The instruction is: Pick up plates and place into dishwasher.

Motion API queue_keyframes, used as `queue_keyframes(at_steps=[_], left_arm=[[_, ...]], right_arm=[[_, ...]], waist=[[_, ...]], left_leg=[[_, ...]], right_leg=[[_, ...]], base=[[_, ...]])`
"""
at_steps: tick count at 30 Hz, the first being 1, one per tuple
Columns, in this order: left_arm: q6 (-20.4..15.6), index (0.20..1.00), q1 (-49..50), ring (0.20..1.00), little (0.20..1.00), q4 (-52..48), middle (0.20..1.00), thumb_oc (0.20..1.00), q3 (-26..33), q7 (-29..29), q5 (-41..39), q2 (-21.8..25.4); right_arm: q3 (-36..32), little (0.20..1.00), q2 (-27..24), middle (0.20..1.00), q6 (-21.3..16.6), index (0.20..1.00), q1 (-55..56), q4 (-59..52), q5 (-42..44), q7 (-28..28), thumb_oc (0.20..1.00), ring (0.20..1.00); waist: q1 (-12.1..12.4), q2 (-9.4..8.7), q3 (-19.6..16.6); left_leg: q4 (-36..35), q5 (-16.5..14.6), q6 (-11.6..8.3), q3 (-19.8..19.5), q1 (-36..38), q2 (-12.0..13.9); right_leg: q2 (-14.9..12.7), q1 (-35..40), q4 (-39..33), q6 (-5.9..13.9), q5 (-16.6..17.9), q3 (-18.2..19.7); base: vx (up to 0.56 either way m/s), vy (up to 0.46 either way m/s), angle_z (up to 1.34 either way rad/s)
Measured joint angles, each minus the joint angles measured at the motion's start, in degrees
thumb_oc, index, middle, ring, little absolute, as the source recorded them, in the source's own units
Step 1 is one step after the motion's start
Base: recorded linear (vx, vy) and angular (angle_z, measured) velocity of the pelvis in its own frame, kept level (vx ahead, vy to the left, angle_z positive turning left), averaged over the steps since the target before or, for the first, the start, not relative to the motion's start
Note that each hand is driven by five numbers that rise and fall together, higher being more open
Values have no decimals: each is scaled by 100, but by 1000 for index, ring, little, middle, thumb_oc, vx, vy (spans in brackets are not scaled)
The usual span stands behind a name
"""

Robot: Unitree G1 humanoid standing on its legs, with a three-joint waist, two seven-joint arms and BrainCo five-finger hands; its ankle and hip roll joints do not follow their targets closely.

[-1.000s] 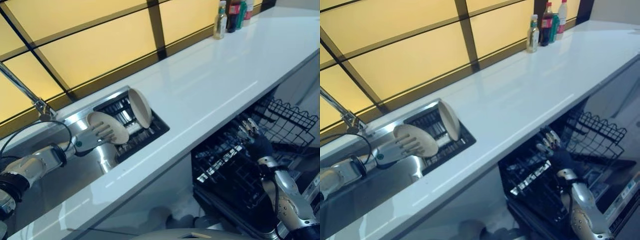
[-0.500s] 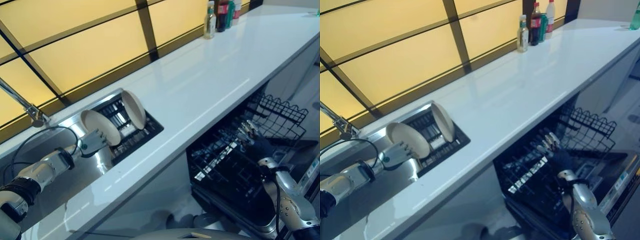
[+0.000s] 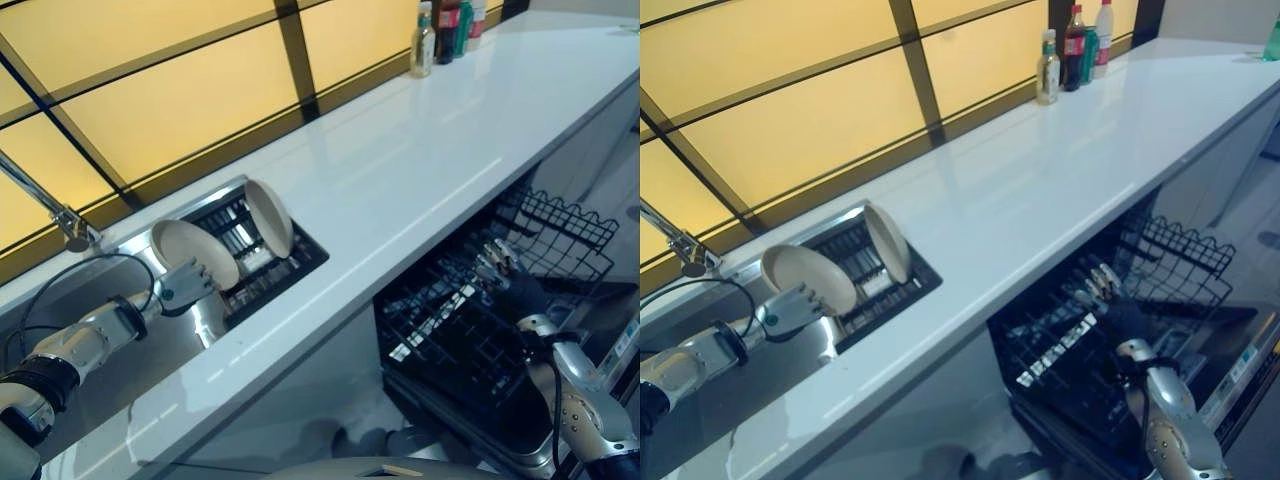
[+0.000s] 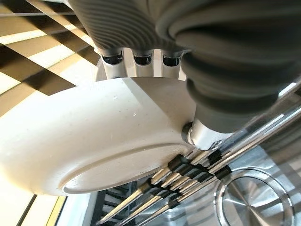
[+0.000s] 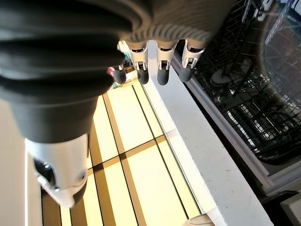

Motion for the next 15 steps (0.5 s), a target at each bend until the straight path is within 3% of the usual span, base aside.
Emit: queue_keyframes(at_steps=[9,15], left_arm=[[-232,200,-759,200,200,-548,200,200,4,59,-683,1097],[-386,200,-786,200,200,-1150,200,200,146,52,-2353,1258]], right_arm=[[347,1000,16,1000,-399,1000,-95,-11,14,-247,1000,1000],[444,1000,24,1000,-627,1000,-145,-11,114,-360,1000,1000]], waist=[[276,-243,-121],[448,-295,-178]], left_leg=[[1,6,6,-83,-55,1],[2,10,11,-161,-79,-1]], right_leg=[[-10,11,-55,-1,1,-83],[-16,54,-107,-2,3,-130]], base=[[-80,5,5],[-74,6,6]])
